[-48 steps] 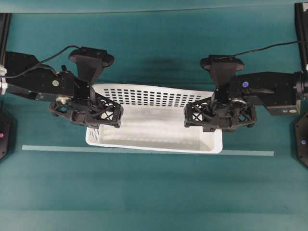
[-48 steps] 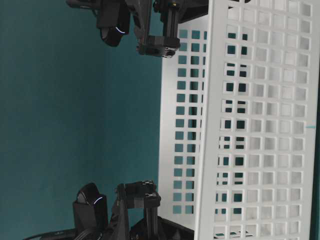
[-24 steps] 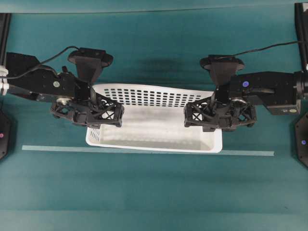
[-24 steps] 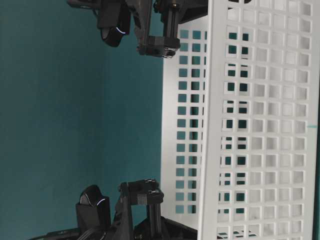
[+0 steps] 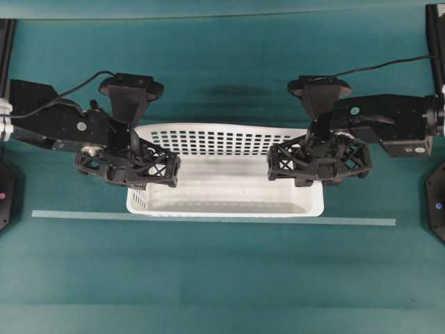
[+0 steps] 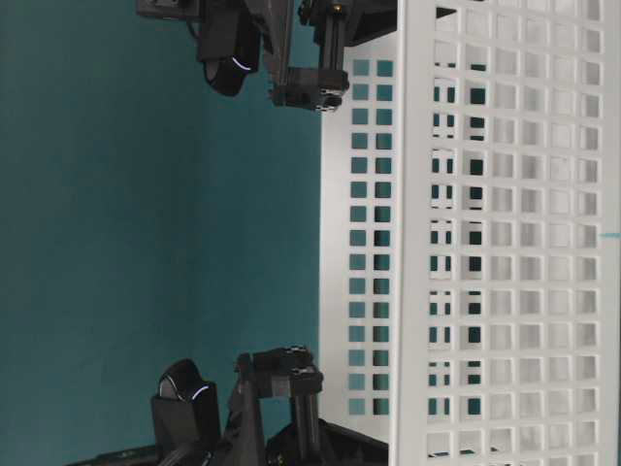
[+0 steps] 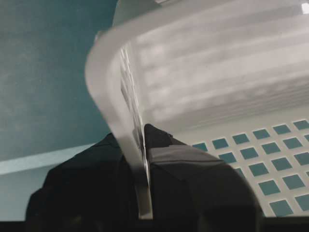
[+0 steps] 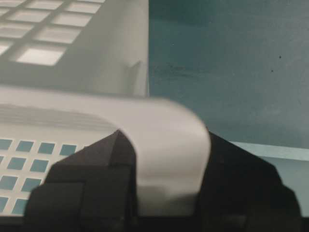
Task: Lift the white basket with both hands.
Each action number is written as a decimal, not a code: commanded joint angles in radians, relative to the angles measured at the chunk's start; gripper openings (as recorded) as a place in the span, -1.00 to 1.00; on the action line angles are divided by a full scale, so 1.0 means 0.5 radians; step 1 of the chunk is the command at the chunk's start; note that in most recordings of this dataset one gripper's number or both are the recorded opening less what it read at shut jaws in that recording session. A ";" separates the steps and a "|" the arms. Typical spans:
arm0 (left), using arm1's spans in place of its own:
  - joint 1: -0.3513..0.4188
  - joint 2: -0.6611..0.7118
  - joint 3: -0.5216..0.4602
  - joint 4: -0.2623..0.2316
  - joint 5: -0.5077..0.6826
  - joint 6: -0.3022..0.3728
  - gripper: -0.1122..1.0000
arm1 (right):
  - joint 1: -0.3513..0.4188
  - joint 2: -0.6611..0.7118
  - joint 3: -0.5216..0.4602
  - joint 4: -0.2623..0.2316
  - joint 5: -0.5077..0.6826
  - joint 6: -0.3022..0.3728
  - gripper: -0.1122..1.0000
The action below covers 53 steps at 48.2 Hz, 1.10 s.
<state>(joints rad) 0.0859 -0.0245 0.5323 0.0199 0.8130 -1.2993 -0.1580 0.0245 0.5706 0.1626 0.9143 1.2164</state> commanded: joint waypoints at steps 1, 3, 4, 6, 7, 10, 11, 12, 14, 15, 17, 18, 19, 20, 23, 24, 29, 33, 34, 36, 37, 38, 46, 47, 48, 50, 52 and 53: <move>-0.015 -0.006 -0.015 0.015 -0.132 0.071 -0.79 | 0.040 0.089 -0.012 0.000 -0.052 -0.114 -0.44; -0.015 -0.012 -0.003 0.015 -0.150 0.083 -0.79 | 0.043 0.086 -0.006 0.000 -0.074 -0.110 -0.44; -0.015 -0.018 0.003 0.015 -0.160 0.089 -0.79 | 0.043 0.086 -0.003 0.000 -0.080 -0.114 -0.44; -0.018 -0.025 0.018 0.015 -0.175 0.095 -0.80 | 0.043 0.080 0.003 -0.003 -0.089 -0.114 -0.44; -0.015 -0.025 0.021 0.015 -0.178 0.098 -0.80 | 0.043 0.077 0.009 0.000 -0.098 -0.114 -0.44; -0.015 -0.031 0.028 0.012 -0.190 0.098 -0.80 | 0.049 0.067 0.028 0.000 -0.114 -0.114 -0.44; -0.015 -0.031 0.028 0.015 -0.193 0.098 -0.80 | 0.049 0.064 0.031 0.000 -0.120 -0.117 -0.44; -0.018 -0.031 0.028 0.015 -0.199 0.098 -0.80 | 0.049 0.061 0.034 0.000 -0.129 -0.120 -0.44; -0.015 -0.031 0.028 0.015 -0.206 0.098 -0.80 | 0.052 0.052 0.040 0.000 -0.153 -0.120 -0.44; -0.015 -0.031 0.028 0.015 -0.212 0.098 -0.79 | 0.055 0.049 0.043 0.000 -0.169 -0.120 -0.44; -0.015 -0.031 0.028 0.015 -0.215 0.098 -0.76 | 0.055 0.049 0.049 0.000 -0.215 -0.120 -0.44; -0.015 -0.031 0.028 0.015 -0.215 0.098 -0.74 | 0.055 0.049 0.049 0.000 -0.227 -0.123 -0.44; -0.015 -0.031 0.028 0.015 -0.215 0.098 -0.71 | 0.055 0.046 0.049 0.000 -0.233 -0.123 -0.44; -0.015 -0.031 0.031 0.012 -0.215 0.098 -0.68 | 0.055 0.046 0.049 0.000 -0.242 -0.123 -0.44; -0.015 -0.031 0.031 0.012 -0.215 0.095 -0.55 | 0.055 0.046 0.049 0.000 -0.258 -0.126 -0.44; -0.012 -0.031 0.031 0.015 -0.218 0.098 -0.50 | 0.055 0.046 0.049 0.000 -0.261 -0.126 -0.43; -0.003 -0.034 0.040 0.015 -0.242 0.104 -0.09 | 0.055 0.037 0.052 0.000 -0.282 -0.135 -0.15; 0.006 -0.031 0.058 0.015 -0.261 0.107 0.35 | 0.052 0.028 0.049 0.000 -0.301 -0.144 0.26; 0.009 -0.034 0.061 0.015 -0.261 0.107 0.46 | 0.049 0.028 0.049 0.000 -0.301 -0.144 0.37; 0.012 -0.034 0.067 0.015 -0.264 0.107 0.68 | 0.046 0.028 0.046 0.000 -0.298 -0.144 0.59; 0.012 -0.031 0.067 0.015 -0.261 0.107 0.76 | 0.046 0.028 0.043 0.000 -0.295 -0.147 0.69; 0.015 -0.034 0.067 0.015 -0.264 0.107 0.83 | 0.043 0.028 0.043 -0.003 -0.295 -0.147 0.77; 0.015 -0.037 0.071 0.015 -0.264 0.107 0.79 | 0.037 0.012 0.052 -0.012 -0.282 -0.147 0.97; 0.015 -0.037 0.074 0.015 -0.264 0.107 0.79 | 0.031 0.006 0.055 -0.012 -0.276 -0.147 0.96; 0.015 -0.037 0.074 0.015 -0.264 0.110 0.79 | 0.028 0.003 0.055 -0.012 -0.267 -0.147 0.95; 0.015 -0.040 0.074 0.015 -0.264 0.110 0.79 | 0.025 -0.006 0.055 -0.009 -0.252 -0.147 0.95; 0.015 -0.046 0.077 0.015 -0.264 0.114 0.80 | 0.018 -0.025 0.055 -0.012 -0.230 -0.147 0.95; 0.009 -0.055 0.080 0.015 -0.264 0.114 0.81 | 0.015 -0.034 0.052 -0.012 -0.218 -0.147 0.95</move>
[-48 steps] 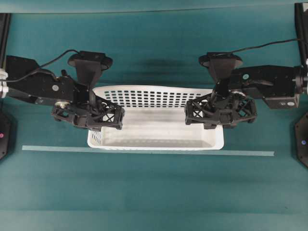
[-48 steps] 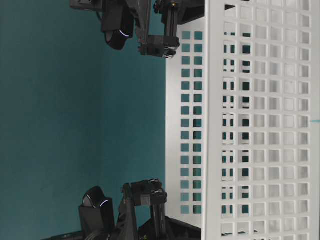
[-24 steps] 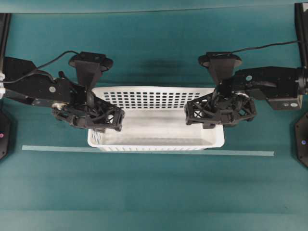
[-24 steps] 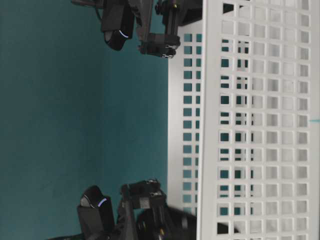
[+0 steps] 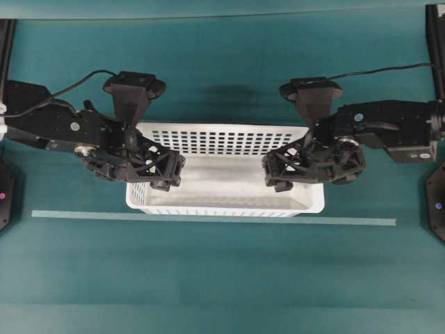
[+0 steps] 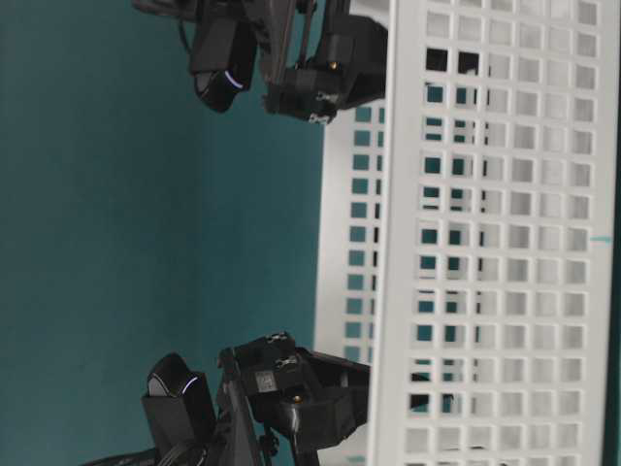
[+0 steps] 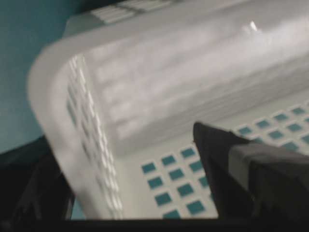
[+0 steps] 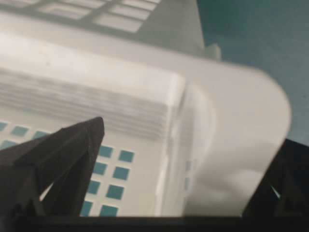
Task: Lift the white basket with both hands.
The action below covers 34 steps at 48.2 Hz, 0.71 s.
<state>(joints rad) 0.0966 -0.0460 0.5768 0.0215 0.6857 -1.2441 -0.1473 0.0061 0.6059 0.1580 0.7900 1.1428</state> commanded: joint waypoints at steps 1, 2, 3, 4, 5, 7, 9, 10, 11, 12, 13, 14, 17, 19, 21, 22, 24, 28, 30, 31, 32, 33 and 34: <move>-0.012 -0.025 -0.006 0.012 -0.006 0.006 0.81 | -0.006 -0.012 -0.018 -0.003 0.052 0.000 0.95; -0.015 -0.040 0.000 0.012 -0.003 0.009 0.82 | -0.009 -0.034 -0.018 -0.003 0.074 0.000 0.95; -0.015 -0.061 0.006 0.012 0.003 0.015 0.83 | -0.012 -0.058 -0.018 -0.003 0.098 0.000 0.95; -0.018 -0.098 0.021 0.012 0.006 0.021 0.84 | -0.015 -0.083 -0.018 -0.006 0.123 0.000 0.95; -0.018 -0.126 0.034 0.009 0.006 0.021 0.85 | -0.021 -0.117 -0.012 -0.006 0.150 0.000 0.95; -0.009 -0.175 0.061 0.012 0.000 0.018 0.87 | -0.037 -0.175 -0.012 -0.012 0.181 0.003 0.95; 0.003 -0.212 0.080 0.012 0.000 0.009 0.90 | -0.074 -0.233 -0.009 -0.028 0.178 0.009 0.95; 0.012 -0.227 0.086 0.012 -0.003 0.009 0.90 | -0.089 -0.252 -0.012 -0.037 0.163 0.009 0.95; 0.015 -0.242 0.089 0.009 -0.003 0.009 0.91 | -0.101 -0.258 -0.012 -0.043 0.144 0.009 0.95; 0.021 -0.255 0.092 0.012 -0.003 0.009 0.91 | -0.117 -0.261 -0.015 -0.040 0.120 0.009 0.95; 0.021 -0.264 0.095 0.012 -0.003 0.009 0.91 | -0.126 -0.261 -0.018 -0.043 0.107 0.006 0.95; 0.025 -0.267 0.095 0.012 -0.003 0.012 0.91 | -0.132 -0.261 -0.021 -0.040 0.092 0.006 0.95; 0.025 -0.282 0.077 0.012 0.000 0.018 0.91 | -0.135 -0.264 -0.046 -0.040 0.089 0.003 0.95; 0.025 -0.285 0.064 0.009 0.009 0.028 0.91 | -0.135 -0.273 -0.067 -0.040 0.101 0.000 0.95; 0.021 -0.307 0.055 0.012 0.015 0.037 0.91 | -0.132 -0.295 -0.080 -0.052 0.123 -0.006 0.95; 0.021 -0.328 0.049 0.012 0.021 0.049 0.91 | -0.135 -0.307 -0.089 -0.055 0.141 -0.012 0.95; 0.025 -0.356 0.046 0.012 0.031 0.067 0.91 | -0.144 -0.334 -0.107 -0.077 0.172 -0.028 0.95; 0.028 -0.454 0.046 0.012 0.049 0.126 0.91 | -0.178 -0.399 -0.147 -0.117 0.242 -0.055 0.95; 0.028 -0.500 0.046 0.009 0.052 0.156 0.91 | -0.193 -0.433 -0.169 -0.120 0.282 -0.071 0.95; 0.025 -0.522 0.046 0.012 0.052 0.172 0.91 | -0.196 -0.448 -0.181 -0.120 0.301 -0.080 0.95; 0.028 -0.546 0.046 0.012 0.052 0.190 0.91 | -0.202 -0.472 -0.196 -0.126 0.325 -0.089 0.95; 0.028 -0.577 0.043 0.012 0.055 0.209 0.91 | -0.202 -0.491 -0.209 -0.129 0.341 -0.092 0.95; 0.028 -0.607 0.046 0.009 0.055 0.230 0.91 | -0.202 -0.506 -0.218 -0.132 0.350 -0.101 0.95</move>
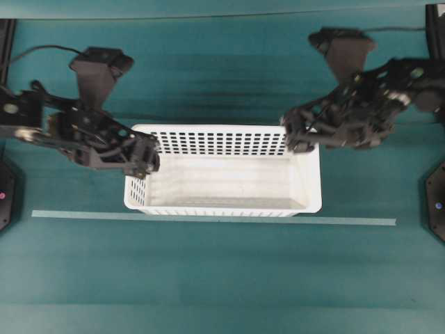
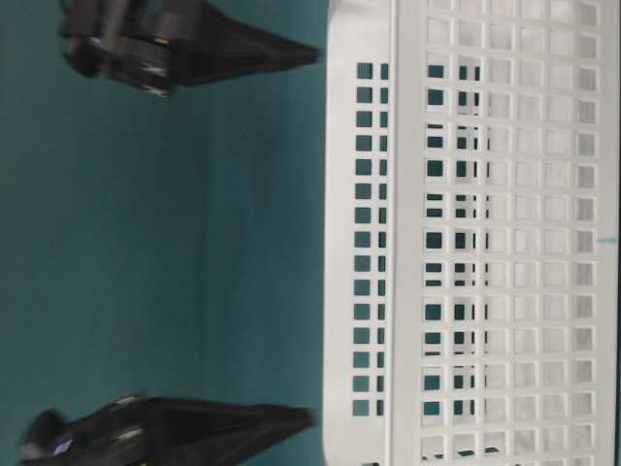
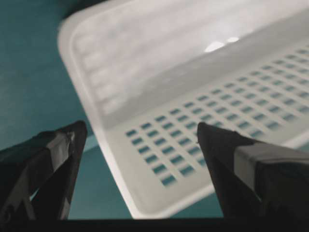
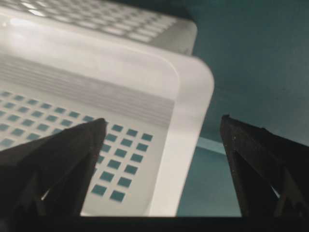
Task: Lift the white basket with both hands.
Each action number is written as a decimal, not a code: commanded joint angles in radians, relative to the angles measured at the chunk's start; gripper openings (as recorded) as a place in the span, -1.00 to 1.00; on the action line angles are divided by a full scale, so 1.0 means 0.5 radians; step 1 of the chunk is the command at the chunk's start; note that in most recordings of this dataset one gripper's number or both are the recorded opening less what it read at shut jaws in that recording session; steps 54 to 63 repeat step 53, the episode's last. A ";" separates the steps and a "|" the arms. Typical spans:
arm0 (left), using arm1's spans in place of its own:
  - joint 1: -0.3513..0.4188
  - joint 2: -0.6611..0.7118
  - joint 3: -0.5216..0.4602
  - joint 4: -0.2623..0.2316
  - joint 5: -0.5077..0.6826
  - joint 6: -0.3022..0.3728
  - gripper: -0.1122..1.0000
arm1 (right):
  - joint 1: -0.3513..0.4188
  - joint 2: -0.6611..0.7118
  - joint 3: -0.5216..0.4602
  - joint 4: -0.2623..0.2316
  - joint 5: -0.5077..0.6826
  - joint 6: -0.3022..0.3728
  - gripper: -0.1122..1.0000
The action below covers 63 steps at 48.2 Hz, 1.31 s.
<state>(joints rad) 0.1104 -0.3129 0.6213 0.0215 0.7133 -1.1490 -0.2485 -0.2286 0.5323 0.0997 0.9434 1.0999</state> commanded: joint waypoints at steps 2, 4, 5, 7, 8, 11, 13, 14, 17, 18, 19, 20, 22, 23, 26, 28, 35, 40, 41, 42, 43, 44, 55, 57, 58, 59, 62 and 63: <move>0.000 -0.132 -0.037 0.009 0.012 0.074 0.91 | -0.003 -0.067 -0.086 -0.015 0.058 -0.031 0.95; 0.003 -0.193 -0.031 0.012 0.034 0.095 0.91 | 0.000 -0.095 -0.095 -0.015 0.058 -0.046 0.95; 0.006 -0.224 -0.028 0.012 0.049 0.095 0.91 | 0.000 -0.107 -0.101 -0.012 0.058 -0.052 0.95; 0.009 -0.276 -0.021 0.012 0.055 0.101 0.91 | 0.003 -0.135 -0.107 -0.015 0.046 -0.071 0.95; 0.009 -0.304 -0.018 0.012 0.055 0.104 0.91 | 0.006 -0.150 -0.114 -0.015 0.037 -0.086 0.95; 0.006 -0.387 -0.015 0.012 0.015 0.129 0.91 | 0.015 -0.193 -0.126 -0.012 -0.028 -0.150 0.95; 0.009 -0.433 -0.006 0.012 -0.018 0.172 0.91 | 0.025 -0.221 -0.135 -0.012 -0.092 -0.202 0.95; 0.006 -0.457 -0.003 0.012 -0.037 0.196 0.91 | 0.034 -0.239 -0.141 -0.012 -0.129 -0.230 0.94; 0.006 -0.518 0.003 0.012 -0.095 0.295 0.91 | 0.055 -0.285 -0.153 -0.012 -0.255 -0.325 0.94; 0.006 -0.537 0.003 0.012 -0.117 0.328 0.91 | 0.064 -0.301 -0.156 -0.012 -0.304 -0.362 0.94; 0.006 -0.552 0.003 0.012 -0.138 0.365 0.91 | 0.074 -0.316 -0.153 -0.015 -0.347 -0.393 0.93; 0.003 -0.571 0.000 0.012 -0.169 0.402 0.91 | 0.083 -0.341 -0.150 -0.015 -0.408 -0.451 0.93; -0.003 -0.601 0.000 0.012 -0.230 0.479 0.91 | 0.092 -0.374 -0.141 -0.015 -0.491 -0.522 0.92; -0.006 -0.617 0.000 0.009 -0.270 0.525 0.91 | 0.098 -0.390 -0.138 -0.012 -0.531 -0.555 0.92; -0.021 -0.669 0.009 0.012 -0.390 0.678 0.91 | 0.117 -0.442 -0.117 -0.015 -0.641 -0.663 0.92; -0.034 -0.699 0.021 0.012 -0.476 0.804 0.91 | 0.126 -0.476 -0.104 -0.015 -0.712 -0.727 0.92; -0.080 -0.798 0.064 0.012 -0.706 1.279 0.91 | 0.178 -0.623 -0.006 -0.015 -0.957 -0.948 0.91; -0.104 -0.856 0.083 0.012 -0.776 1.485 0.91 | 0.206 -0.755 0.098 -0.018 -1.203 -1.095 0.91; -0.114 -0.865 0.086 0.012 -0.788 1.519 0.91 | 0.215 -0.782 0.120 -0.018 -1.249 -1.129 0.91; -0.123 -0.877 0.089 0.012 -0.798 1.549 0.91 | 0.218 -0.813 0.138 -0.025 -1.298 -1.163 0.91; -0.129 -0.890 0.095 0.012 -0.804 1.577 0.91 | 0.227 -0.841 0.163 -0.037 -1.344 -1.200 0.91; -0.138 -0.908 0.101 0.012 -0.807 1.611 0.91 | 0.233 -0.871 0.181 -0.049 -1.387 -1.239 0.91; -0.156 -1.046 0.132 0.012 -0.834 1.727 0.91 | 0.285 -1.163 0.322 -0.172 -1.654 -1.660 0.91; -0.156 -1.046 0.132 0.012 -0.834 1.727 0.91 | 0.285 -1.163 0.322 -0.172 -1.654 -1.660 0.91; -0.156 -1.046 0.132 0.012 -0.834 1.727 0.91 | 0.285 -1.163 0.322 -0.172 -1.654 -1.660 0.91; -0.156 -1.046 0.132 0.012 -0.834 1.727 0.91 | 0.285 -1.163 0.322 -0.172 -1.654 -1.660 0.91; -0.156 -1.046 0.132 0.012 -0.834 1.727 0.91 | 0.285 -1.163 0.322 -0.172 -1.654 -1.660 0.91; -0.156 -1.046 0.132 0.012 -0.834 1.727 0.91 | 0.285 -1.163 0.322 -0.172 -1.654 -1.660 0.91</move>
